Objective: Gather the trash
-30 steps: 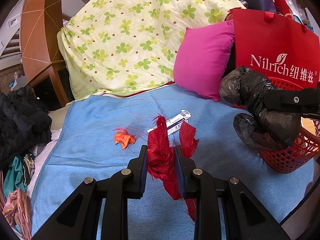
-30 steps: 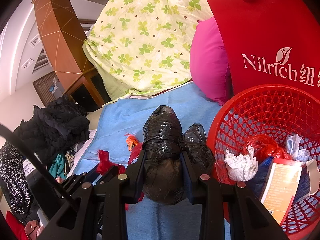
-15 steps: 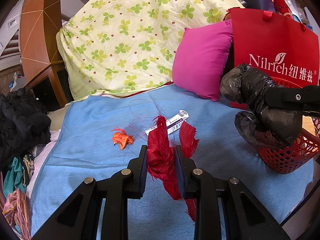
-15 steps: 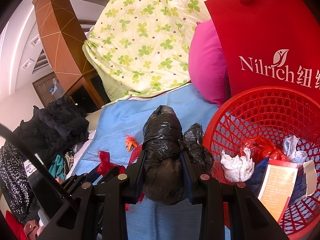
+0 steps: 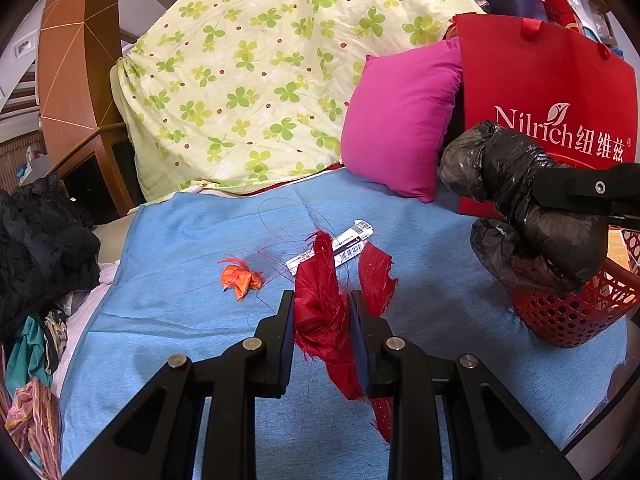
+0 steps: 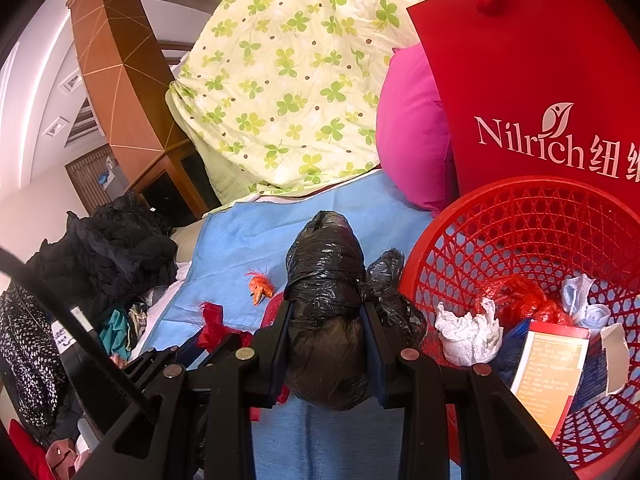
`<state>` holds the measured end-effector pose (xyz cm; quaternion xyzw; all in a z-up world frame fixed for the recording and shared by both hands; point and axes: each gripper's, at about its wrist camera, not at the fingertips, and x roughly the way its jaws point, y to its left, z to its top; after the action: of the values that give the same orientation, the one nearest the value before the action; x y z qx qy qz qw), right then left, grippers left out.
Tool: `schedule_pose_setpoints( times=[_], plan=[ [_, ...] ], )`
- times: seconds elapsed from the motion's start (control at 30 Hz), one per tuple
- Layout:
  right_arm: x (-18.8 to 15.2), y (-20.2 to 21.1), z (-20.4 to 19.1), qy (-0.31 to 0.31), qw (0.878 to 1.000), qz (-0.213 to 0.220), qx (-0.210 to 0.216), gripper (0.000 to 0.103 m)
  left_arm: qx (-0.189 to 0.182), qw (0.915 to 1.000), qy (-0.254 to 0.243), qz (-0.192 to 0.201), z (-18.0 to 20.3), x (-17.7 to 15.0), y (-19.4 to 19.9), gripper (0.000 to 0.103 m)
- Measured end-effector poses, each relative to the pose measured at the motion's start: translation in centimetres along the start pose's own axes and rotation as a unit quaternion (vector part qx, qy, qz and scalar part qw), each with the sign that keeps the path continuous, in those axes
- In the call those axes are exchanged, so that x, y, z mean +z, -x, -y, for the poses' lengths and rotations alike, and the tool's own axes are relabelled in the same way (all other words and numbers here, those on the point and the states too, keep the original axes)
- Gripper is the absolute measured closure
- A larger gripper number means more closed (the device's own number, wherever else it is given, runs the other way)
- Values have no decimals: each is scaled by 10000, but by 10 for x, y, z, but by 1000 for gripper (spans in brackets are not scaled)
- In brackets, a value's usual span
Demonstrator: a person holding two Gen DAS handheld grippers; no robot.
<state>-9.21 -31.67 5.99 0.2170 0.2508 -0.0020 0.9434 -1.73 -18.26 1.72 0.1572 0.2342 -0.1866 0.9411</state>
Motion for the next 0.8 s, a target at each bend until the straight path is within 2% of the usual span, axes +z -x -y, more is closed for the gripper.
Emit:
schedule_pose_setpoints(
  times=[0.4,0.6,0.8],
  plan=[
    [0,8,-2,55,9999,136,87,68,-8,10000,7,23,4,-1,0,76],
    [2,25,3,83,9987,485,142,68,5,9999,99,139,-1,7,11,76],
    [8,47,26,-267,9956,887,141,68,-115,9993,237,275,1,26,35,76]
  ],
)
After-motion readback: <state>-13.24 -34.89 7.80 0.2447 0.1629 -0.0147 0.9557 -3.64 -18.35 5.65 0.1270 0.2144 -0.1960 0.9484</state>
